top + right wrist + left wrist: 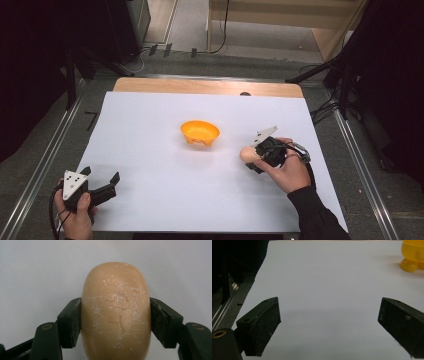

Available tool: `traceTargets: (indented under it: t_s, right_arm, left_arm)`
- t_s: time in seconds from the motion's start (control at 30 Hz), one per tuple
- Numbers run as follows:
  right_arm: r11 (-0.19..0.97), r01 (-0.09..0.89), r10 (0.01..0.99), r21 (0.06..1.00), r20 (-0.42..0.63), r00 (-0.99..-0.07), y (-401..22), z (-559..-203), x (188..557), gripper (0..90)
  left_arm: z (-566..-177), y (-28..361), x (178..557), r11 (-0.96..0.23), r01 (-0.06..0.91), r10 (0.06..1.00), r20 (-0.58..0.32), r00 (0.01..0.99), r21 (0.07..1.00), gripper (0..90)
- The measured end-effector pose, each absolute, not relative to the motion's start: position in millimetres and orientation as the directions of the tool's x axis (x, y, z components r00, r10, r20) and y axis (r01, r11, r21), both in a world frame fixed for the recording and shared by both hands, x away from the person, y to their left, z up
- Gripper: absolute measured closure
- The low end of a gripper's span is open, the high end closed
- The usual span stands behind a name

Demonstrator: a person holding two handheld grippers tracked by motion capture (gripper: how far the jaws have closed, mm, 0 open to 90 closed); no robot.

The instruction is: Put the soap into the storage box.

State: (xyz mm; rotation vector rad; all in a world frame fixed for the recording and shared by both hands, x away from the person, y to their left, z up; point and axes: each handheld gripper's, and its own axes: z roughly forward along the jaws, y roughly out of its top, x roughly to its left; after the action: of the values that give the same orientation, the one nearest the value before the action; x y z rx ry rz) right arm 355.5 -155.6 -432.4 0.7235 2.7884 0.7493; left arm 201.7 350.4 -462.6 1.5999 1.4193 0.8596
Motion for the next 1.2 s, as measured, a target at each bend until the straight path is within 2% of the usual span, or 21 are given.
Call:
traceTargets:
  t_s: [0.67, 1.2]
  right_arm:
    - [0.781, 0.363, 0.451, 0.509, -0.056, -0.891, -149, -420, 369, 33.6]
    - [0.815, 0.282, 0.379, 0.506, -0.097, -0.92, -132, -406, 385, 33.6]
  left_arm:
    - [-463, 350, 202, -0.037, 0.437, 0.991, -0.025, 0.135, 0.899, 5.0]
    - [-463, 351, 202, -0.035, 0.437, 0.991, -0.026, 0.135, 0.899, 5.1]
